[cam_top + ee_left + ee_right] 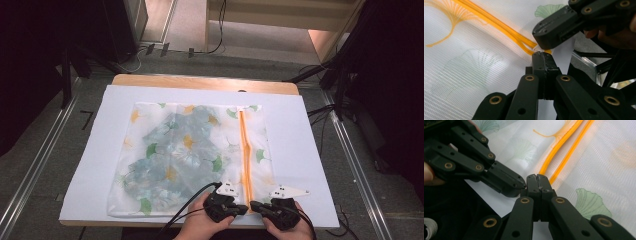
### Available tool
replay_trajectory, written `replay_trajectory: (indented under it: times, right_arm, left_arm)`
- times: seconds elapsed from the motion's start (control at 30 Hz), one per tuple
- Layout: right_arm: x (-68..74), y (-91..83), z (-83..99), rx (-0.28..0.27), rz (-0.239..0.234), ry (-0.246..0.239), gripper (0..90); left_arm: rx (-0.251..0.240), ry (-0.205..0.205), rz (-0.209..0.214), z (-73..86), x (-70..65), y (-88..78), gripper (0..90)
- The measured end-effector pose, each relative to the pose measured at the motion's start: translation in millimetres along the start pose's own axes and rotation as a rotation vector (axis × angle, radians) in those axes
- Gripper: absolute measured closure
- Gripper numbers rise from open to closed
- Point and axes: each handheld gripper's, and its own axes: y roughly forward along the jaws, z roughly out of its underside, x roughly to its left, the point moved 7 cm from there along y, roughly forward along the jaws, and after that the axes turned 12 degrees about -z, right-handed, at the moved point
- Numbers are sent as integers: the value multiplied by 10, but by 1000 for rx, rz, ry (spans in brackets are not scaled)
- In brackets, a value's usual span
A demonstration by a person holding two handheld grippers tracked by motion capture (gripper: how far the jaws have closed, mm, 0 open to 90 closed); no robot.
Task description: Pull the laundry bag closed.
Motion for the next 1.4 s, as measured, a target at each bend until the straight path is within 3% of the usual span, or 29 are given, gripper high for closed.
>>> replay_trajectory:
  times: [0.3, 0.47, 0.6, 0.77, 1.13, 1.4]
  right_arm:
    - [-15, 25, -82, -9, 15, -3, 900]
    - [-18, 13, -123, -13, 38, -31, 900]
    - [-24, -8, -166, -18, 47, -48, 900]
    - [-101, -27, -269, -35, 75, -75, 900]
    - [-347, -3, -688, -77, 97, -103, 900]
    - [-572, 120, -1045, -85, 113, -111, 900]
  left_arm:
    - [-8, 6, -11, 4, -12, 3, 900]
    - [-8, 22, -19, 9, -15, -2, 900]
    - [-3, -1, 0, 3, -6, 3, 900]
    - [-6, 14, -10, 6, -15, 0, 900]
    - [-14, 8, -9, 6, -18, 3, 900]
    - [-10, 9, -9, 9, -16, 0, 900]
